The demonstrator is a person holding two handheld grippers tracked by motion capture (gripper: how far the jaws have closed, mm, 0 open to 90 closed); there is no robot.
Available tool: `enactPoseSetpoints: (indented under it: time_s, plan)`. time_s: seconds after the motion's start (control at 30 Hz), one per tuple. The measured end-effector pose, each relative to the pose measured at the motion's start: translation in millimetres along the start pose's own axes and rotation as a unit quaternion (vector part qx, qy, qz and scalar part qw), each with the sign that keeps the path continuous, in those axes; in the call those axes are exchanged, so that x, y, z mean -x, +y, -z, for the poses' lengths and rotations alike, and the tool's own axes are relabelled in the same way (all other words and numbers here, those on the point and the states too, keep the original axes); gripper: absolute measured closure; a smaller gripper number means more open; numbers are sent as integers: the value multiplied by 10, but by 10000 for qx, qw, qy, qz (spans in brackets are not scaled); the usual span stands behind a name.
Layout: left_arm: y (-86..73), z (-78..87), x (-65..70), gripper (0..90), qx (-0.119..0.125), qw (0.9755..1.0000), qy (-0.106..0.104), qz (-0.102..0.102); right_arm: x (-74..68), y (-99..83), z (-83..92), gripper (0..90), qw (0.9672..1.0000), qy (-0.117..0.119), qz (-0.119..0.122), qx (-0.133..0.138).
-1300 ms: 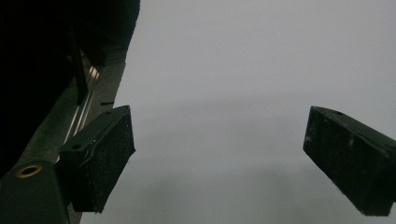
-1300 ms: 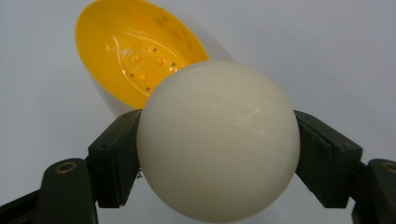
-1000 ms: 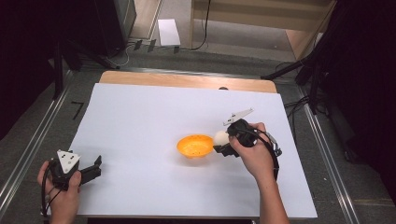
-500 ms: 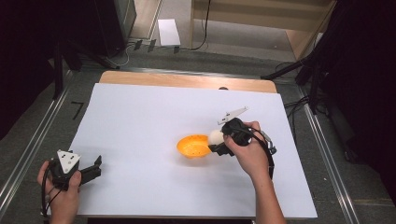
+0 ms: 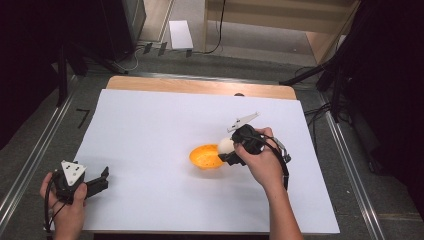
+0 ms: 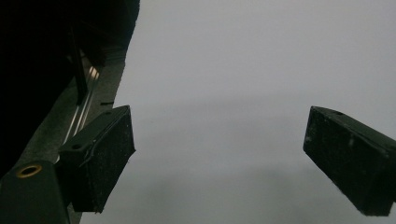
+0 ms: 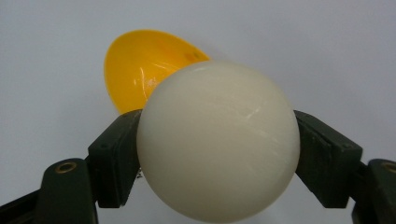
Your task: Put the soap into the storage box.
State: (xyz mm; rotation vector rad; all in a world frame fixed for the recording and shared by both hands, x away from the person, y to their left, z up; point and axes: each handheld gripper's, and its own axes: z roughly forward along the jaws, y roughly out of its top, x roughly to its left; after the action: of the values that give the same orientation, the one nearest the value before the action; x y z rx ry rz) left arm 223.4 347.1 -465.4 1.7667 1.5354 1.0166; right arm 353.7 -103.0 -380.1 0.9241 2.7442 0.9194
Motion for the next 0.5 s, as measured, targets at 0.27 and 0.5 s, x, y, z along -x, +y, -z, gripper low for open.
enactPoseSetpoints:
  time_s: [0.27,0.5]
  plan:
    - [0,1,0,94,2,10000,1,9,-52,85,-42,239,10000,62,53,13]
    - [-1,-1,1,94,5,10000,-1,3,-91,146,-87,239,9999,107,130,-17]
